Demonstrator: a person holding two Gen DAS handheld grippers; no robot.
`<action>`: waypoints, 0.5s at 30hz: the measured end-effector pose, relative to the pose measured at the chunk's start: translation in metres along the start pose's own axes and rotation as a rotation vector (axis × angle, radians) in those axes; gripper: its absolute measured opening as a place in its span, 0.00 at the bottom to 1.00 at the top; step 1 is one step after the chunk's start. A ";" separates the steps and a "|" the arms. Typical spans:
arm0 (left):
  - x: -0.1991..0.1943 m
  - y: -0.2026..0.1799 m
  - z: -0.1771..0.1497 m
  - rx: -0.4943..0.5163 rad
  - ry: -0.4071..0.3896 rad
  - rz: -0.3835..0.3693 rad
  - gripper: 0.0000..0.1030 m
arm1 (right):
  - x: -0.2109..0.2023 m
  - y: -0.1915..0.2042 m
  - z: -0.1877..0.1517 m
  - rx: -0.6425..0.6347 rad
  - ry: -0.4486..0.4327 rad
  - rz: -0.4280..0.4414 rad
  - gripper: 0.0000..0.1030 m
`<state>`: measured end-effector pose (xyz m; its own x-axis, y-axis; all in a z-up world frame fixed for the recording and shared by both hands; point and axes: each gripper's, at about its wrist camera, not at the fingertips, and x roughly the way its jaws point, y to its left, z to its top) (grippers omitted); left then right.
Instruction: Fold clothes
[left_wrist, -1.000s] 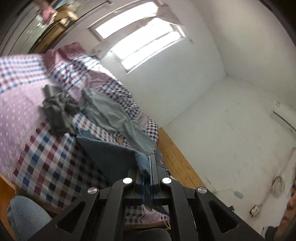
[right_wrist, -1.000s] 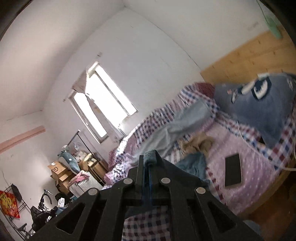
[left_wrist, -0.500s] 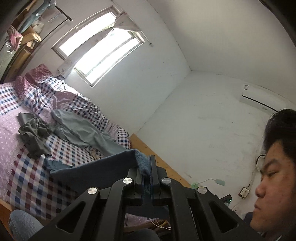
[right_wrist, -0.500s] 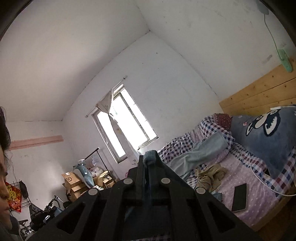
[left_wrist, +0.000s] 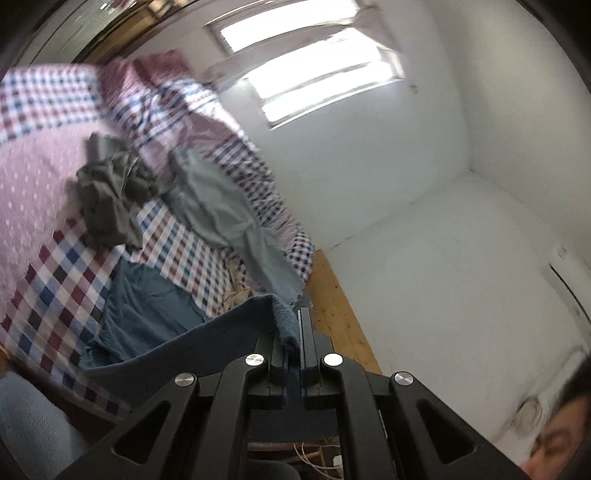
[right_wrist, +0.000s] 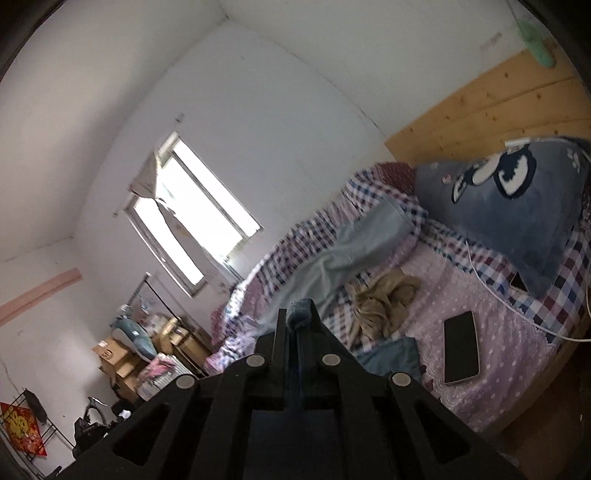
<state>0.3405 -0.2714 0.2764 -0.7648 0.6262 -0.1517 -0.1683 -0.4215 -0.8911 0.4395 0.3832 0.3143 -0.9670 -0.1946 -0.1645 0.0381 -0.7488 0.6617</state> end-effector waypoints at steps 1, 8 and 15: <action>0.012 0.007 0.006 -0.013 0.005 0.016 0.02 | 0.012 -0.004 0.001 0.003 0.014 -0.011 0.01; 0.094 0.050 0.044 -0.088 0.048 0.139 0.02 | 0.100 -0.033 0.009 0.015 0.118 -0.092 0.01; 0.180 0.093 0.075 -0.125 0.080 0.288 0.02 | 0.210 -0.077 0.013 0.013 0.242 -0.197 0.01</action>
<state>0.1404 -0.2471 0.1984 -0.7180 0.5441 -0.4340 0.1296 -0.5082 -0.8514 0.2302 0.4085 0.2380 -0.8675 -0.1925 -0.4586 -0.1488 -0.7794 0.6086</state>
